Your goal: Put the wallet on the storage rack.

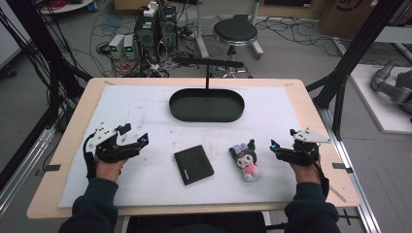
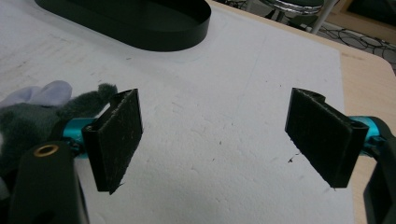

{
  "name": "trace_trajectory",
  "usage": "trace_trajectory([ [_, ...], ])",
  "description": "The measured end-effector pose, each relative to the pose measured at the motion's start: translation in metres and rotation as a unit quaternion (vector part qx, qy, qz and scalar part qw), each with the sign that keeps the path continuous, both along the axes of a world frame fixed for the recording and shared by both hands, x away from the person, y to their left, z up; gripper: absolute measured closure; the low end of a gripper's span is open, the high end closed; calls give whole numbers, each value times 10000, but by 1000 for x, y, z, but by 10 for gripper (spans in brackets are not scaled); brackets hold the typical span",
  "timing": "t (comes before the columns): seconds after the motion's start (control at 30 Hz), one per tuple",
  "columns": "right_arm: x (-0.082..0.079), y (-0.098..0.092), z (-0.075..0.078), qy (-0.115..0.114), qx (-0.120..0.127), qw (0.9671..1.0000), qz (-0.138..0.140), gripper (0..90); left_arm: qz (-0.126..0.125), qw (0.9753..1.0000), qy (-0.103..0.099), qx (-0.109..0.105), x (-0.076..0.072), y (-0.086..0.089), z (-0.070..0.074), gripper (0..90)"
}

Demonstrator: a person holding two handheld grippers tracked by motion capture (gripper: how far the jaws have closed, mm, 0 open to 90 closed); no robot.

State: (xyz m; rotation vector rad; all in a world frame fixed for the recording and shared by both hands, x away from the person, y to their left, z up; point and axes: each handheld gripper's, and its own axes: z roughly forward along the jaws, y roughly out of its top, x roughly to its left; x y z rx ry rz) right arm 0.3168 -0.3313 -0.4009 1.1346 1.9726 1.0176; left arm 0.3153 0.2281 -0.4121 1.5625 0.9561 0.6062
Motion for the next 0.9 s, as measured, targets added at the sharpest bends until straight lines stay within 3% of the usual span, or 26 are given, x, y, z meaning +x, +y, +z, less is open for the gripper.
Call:
trace_trajectory([
  [0.3,-2,-5,-3,19,58,10000,-46,193,-64,9999,118,-12,5,-8,-1,198],
  [0.43,-4,-11,-5,39,128,9999,-110,193,-298,9994,180,58,7,-17,-1,253],
  [0.57,-5,-12,-4,2,179,9997,-149,193,-588,9973,393,196,9,-30,-4,317],
  [0.67,-6,-10,-4,25,150,9998,-111,193,-882,9938,621,275,12,-42,-8,318],
  [0.77,-7,-5,-3,8,82,10000,-27,193,-1169,9881,871,497,13,-59,-14,319],
  [0.83,-8,-3,-2,0,59,10000,28,194,-1357,9838,994,618,14,-70,-18,318],
  [0.87,-9,-1,-2,18,74,9999,65,194,-1487,9800,1120,709,16,-78,-21,328],
  [0.9,-9,-1,-2,18,74,9999,65,194,-1487,9800,1120,709,16,-78,-21,364],
])
